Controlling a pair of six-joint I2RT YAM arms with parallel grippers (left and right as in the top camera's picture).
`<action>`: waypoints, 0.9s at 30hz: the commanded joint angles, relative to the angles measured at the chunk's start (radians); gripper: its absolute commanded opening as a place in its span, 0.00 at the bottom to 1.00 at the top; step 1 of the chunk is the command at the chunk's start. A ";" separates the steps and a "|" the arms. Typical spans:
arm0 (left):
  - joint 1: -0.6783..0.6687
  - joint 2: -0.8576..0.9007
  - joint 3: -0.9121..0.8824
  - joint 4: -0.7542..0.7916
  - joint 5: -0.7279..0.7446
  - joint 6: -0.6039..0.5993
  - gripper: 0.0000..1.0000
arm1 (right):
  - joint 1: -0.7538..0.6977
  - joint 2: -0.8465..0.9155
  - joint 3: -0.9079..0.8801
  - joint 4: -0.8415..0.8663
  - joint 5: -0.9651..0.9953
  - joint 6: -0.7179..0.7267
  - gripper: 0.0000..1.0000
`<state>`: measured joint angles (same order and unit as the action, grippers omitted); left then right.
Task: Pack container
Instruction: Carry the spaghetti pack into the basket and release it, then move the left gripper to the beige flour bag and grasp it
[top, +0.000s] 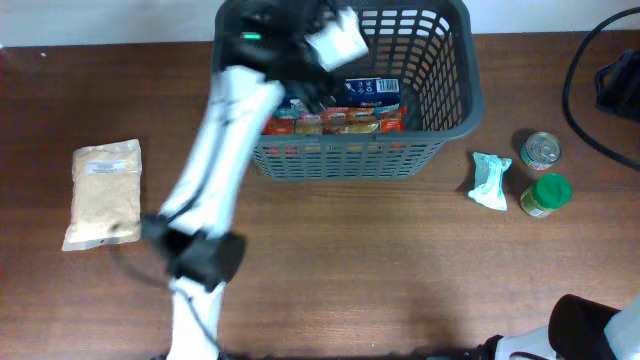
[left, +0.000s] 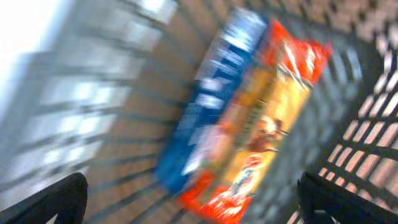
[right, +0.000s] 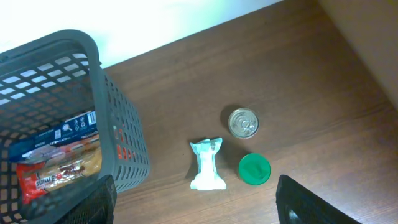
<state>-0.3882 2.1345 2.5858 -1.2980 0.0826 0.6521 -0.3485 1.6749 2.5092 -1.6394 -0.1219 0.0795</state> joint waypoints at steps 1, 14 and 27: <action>0.108 -0.218 0.046 -0.004 0.006 -0.114 1.00 | -0.005 0.005 -0.005 -0.002 -0.023 0.008 0.77; 0.782 -0.423 -0.444 -0.038 0.018 -0.458 0.94 | -0.006 0.006 -0.005 0.009 -0.024 0.007 0.81; 0.859 -0.148 -0.827 0.104 -0.084 -0.366 0.94 | -0.006 0.023 -0.006 0.013 -0.024 0.003 0.82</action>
<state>0.4652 1.9663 1.7515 -1.2015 0.0521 0.2363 -0.3485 1.6867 2.5092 -1.6299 -0.1406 0.0792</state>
